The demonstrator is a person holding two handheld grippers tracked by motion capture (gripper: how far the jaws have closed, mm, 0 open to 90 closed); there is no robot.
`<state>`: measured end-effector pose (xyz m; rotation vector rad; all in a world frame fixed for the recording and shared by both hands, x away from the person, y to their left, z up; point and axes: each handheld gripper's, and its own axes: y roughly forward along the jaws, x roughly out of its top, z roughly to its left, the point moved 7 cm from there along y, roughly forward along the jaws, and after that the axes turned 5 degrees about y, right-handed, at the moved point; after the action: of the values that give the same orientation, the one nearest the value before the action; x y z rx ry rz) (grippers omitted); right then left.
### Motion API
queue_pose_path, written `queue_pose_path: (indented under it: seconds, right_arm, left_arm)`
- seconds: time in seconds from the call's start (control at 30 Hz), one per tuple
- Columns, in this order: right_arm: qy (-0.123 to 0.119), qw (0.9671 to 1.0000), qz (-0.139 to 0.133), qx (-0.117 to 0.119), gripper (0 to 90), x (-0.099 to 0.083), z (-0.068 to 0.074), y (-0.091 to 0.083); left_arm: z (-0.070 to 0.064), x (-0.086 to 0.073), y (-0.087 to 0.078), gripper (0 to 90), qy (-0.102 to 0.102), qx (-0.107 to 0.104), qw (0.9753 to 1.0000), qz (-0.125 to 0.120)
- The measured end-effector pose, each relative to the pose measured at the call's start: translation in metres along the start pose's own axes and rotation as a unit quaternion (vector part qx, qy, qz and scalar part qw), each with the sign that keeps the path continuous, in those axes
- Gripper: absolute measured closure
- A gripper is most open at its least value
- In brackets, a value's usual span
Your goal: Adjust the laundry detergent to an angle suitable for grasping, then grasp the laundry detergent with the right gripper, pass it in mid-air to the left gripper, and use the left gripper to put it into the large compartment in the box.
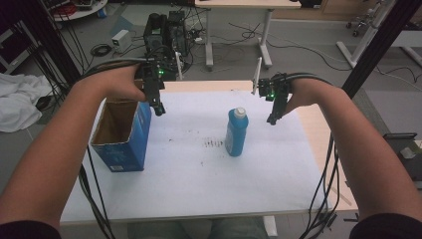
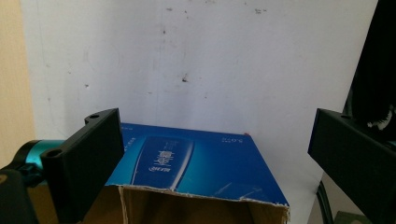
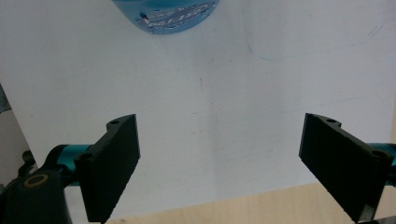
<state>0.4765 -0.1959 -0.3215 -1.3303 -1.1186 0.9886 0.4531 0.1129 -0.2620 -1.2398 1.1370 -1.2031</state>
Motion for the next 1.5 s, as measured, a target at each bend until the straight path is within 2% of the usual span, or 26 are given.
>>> queue_pose_path:
  seconds: [0.23, 0.37, 0.47, 0.6, 0.7, 0.83, 0.97, 1.27, 1.33, 1.47, 1.5]
  right_arm:
    - [0.008, 0.9999, -0.006, -0.002, 11.4, 0.0005, -0.0004, -0.0015]
    - [0.006, 1.0000, -0.007, 0.001, 11.4, -0.0011, 0.0001, -0.0038]
    - [0.013, 0.9999, -0.008, -0.002, 11.4, -0.0029, 0.0009, -0.0064]
    - [0.005, 1.0000, -0.008, -0.002, 11.5, -0.0044, -0.0003, -0.0057]
    - [0.010, 0.9999, -0.007, -0.007, 11.4, -0.0045, 0.0000, -0.0046]
    - [0.004, 0.9999, -0.008, -0.006, 11.4, -0.0035, -0.0004, -0.0047]
    - [0.005, 1.0000, -0.006, -0.006, 11.5, -0.0027, 0.0000, -0.0042]
    - [0.002, 1.0000, -0.006, -0.007, 11.4, -0.0029, -0.0010, -0.0035]
    - [0.010, 0.9999, -0.007, -0.005, 11.4, -0.0030, 0.0012, -0.0025]
    - [0.010, 0.9999, -0.007, -0.006, 11.4, -0.0048, 0.0027, -0.0026]
    - [0.026, 0.9996, -0.007, -0.001, 11.4, -0.0052, 0.0060, -0.0041]
  left_arm:
    - [0.0004, -0.0008, 0.0003, 3.3, 0.002, 0.004, 1.0000, 0.006]
    - [-0.0007, 0.0006, -0.0005, 3.4, 0.000, 0.002, 1.0000, 0.000]
    - [-0.0014, 0.0010, 0.0002, 3.4, -0.001, 0.001, 1.0000, 0.003]
    - [-0.0013, 0.0027, 0.0005, 3.3, 0.000, 0.003, 1.0000, 0.005]
    - [-0.0010, 0.0043, 0.0009, 3.4, 0.002, 0.002, 1.0000, 0.007]
    - [-0.0014, 0.0040, 0.0010, 3.4, 0.005, 0.002, 1.0000, 0.007]
    - [-0.0002, 0.0023, -0.0003, 3.4, 0.002, 0.005, 1.0000, -0.001]
    - [-0.0019, 0.0017, 0.0026, 3.4, 0.001, 0.000, 1.0000, 0.007]
    - [-0.0021, 0.0032, 0.0034, 3.4, 0.005, 0.002, 1.0000, 0.007]
    - [-0.0022, 0.0044, 0.0035, 3.3, 0.008, 0.003, 1.0000, 0.003]
    - [-0.0022, 0.0041, 0.0036, 3.3, 0.006, 0.005, 1.0000, 0.003]
